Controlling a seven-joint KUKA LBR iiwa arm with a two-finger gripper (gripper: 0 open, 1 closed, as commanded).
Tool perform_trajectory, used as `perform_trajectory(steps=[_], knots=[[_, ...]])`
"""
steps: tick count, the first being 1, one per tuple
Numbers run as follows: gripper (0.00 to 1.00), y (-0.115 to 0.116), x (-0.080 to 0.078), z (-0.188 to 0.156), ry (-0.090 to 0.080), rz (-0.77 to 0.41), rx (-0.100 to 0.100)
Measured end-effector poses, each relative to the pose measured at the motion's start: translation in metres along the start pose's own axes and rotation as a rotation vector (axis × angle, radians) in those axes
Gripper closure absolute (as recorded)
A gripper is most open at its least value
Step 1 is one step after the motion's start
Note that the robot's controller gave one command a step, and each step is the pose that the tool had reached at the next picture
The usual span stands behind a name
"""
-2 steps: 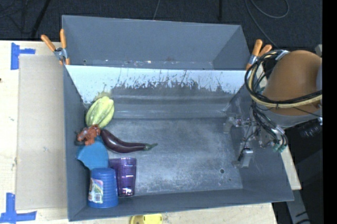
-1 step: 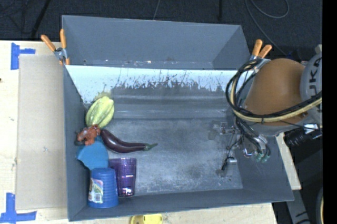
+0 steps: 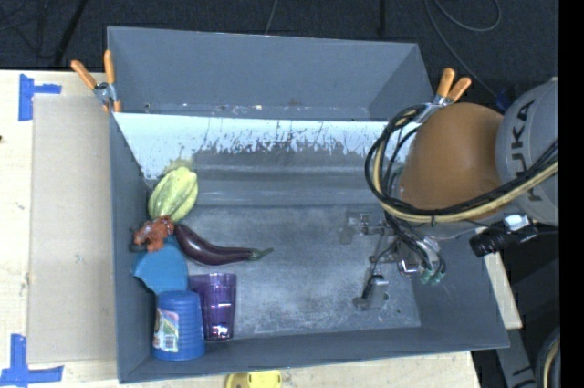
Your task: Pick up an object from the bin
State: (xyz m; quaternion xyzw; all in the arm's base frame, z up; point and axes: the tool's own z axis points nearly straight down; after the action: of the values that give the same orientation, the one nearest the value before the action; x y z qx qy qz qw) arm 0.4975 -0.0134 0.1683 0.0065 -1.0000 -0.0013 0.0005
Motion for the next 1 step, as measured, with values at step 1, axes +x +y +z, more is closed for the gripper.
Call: perform_trajectory(steps=[1], knots=[[0.00, 0.0199, -0.0030, -0.0213, -0.001, -0.041, 0.003]])
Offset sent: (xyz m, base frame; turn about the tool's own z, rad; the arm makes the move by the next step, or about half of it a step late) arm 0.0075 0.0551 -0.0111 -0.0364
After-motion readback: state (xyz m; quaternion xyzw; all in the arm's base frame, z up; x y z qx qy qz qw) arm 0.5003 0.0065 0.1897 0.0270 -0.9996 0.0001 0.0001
